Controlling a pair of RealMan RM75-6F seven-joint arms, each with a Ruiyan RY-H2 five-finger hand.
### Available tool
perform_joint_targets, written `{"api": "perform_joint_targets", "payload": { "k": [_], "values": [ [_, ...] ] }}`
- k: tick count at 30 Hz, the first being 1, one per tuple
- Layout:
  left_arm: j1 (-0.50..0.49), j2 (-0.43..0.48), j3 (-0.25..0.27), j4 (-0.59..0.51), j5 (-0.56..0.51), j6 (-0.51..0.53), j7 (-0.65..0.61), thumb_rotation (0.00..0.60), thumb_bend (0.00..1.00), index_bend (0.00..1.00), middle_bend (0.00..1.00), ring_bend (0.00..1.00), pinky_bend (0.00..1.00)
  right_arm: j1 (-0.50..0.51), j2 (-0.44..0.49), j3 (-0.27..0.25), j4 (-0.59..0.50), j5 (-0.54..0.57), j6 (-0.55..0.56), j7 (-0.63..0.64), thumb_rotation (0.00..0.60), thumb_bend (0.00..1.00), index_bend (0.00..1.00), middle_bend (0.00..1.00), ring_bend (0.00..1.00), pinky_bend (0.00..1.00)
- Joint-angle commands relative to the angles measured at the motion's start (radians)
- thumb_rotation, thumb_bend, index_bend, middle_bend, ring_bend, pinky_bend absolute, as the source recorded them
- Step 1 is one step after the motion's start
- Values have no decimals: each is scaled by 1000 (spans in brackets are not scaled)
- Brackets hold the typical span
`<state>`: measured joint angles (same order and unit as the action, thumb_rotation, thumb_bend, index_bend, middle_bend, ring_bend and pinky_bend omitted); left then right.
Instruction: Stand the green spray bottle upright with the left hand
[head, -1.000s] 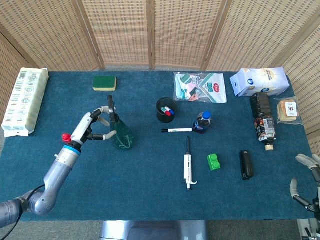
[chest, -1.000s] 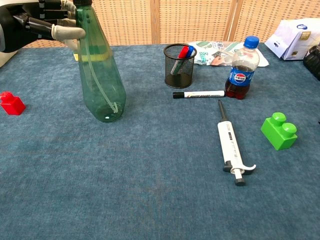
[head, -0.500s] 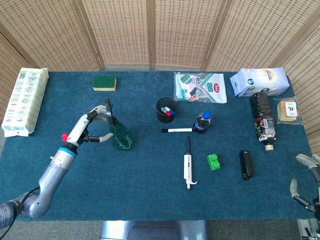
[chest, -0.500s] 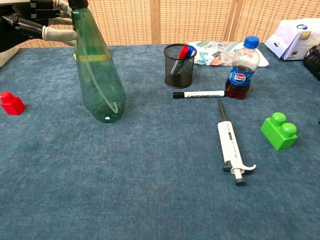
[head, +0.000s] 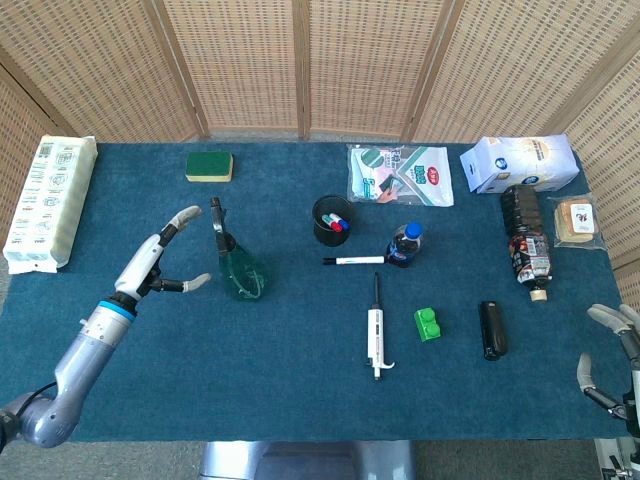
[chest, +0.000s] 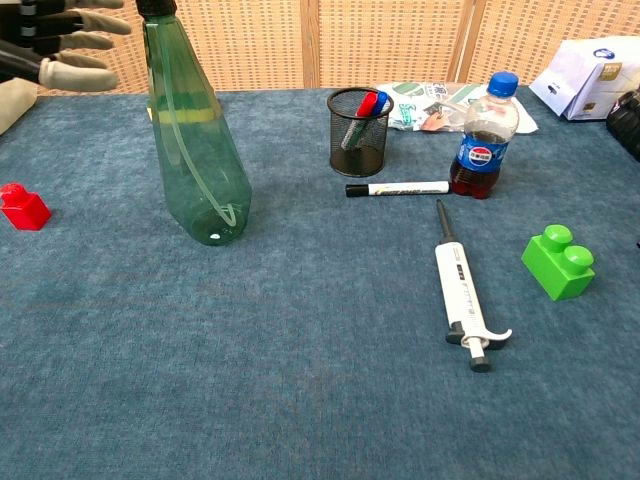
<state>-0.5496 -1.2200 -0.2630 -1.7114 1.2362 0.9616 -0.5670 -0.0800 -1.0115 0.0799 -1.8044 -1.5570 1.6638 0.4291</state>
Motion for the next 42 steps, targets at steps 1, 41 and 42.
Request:
{"api": "perform_joint_targets", "payload": {
  "k": [1, 41, 42],
  "values": [
    [21, 43, 14, -27, 14, 6, 2, 600, 294, 0, 0, 0, 17, 7, 4, 4, -3, 3, -8, -7, 600, 565, 217, 224, 84, 141],
    [498, 318, 283, -251, 227, 530, 596, 600, 293, 163, 72, 0, 34, 194, -47, 63, 46, 99, -187, -596, 600, 559, 242, 229, 48, 82],
    [497, 315, 282, -252, 226, 530, 607, 600, 294, 163, 72, 0, 34, 195, -48, 62, 46, 99, -188, -596, 600, 559, 243, 229, 48, 81]
  ]
}}
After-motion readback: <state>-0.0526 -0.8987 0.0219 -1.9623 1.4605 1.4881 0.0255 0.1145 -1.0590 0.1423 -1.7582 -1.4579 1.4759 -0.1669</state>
